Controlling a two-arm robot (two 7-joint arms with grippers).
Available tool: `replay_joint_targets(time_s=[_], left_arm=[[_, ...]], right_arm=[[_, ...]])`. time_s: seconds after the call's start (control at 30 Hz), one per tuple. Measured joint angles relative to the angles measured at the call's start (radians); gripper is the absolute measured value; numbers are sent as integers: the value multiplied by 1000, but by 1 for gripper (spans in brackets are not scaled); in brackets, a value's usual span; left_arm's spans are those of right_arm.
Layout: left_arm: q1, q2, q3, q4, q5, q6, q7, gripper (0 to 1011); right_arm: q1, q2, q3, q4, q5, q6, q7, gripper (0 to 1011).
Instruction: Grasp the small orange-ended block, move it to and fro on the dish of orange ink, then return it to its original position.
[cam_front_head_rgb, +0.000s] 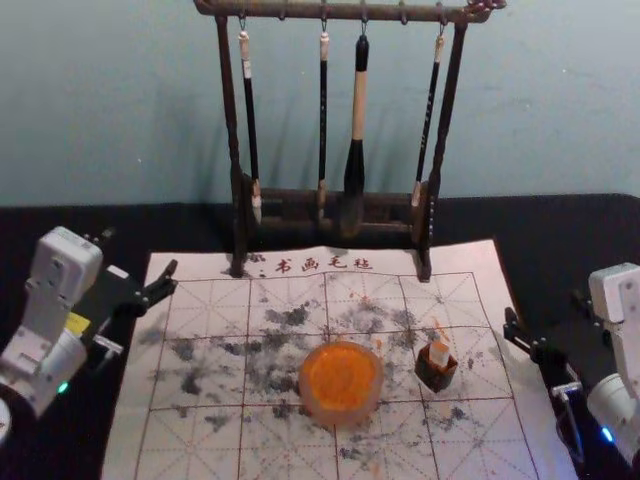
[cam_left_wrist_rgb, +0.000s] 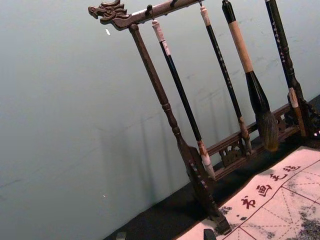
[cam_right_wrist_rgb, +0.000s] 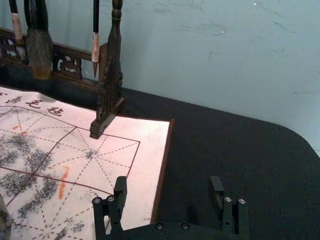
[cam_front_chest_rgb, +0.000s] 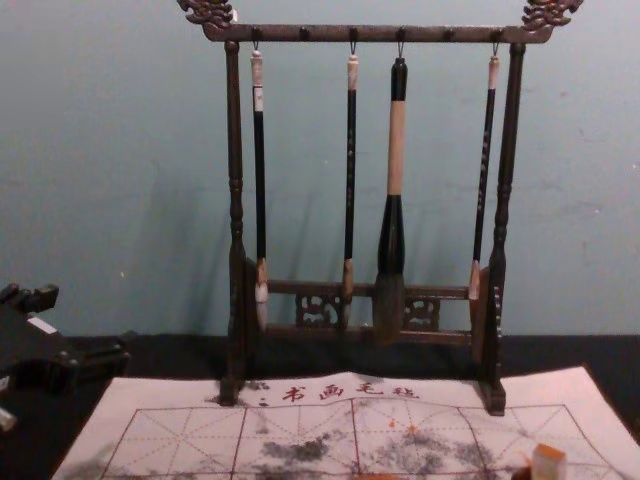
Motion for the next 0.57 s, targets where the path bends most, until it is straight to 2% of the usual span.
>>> replay_joint_targets(time_s=[0.57], left_arm=[[0,0,0,0,0,0,0,1001]], right_arm=[[-2,5,-2,-12,5,-4,6,1000]])
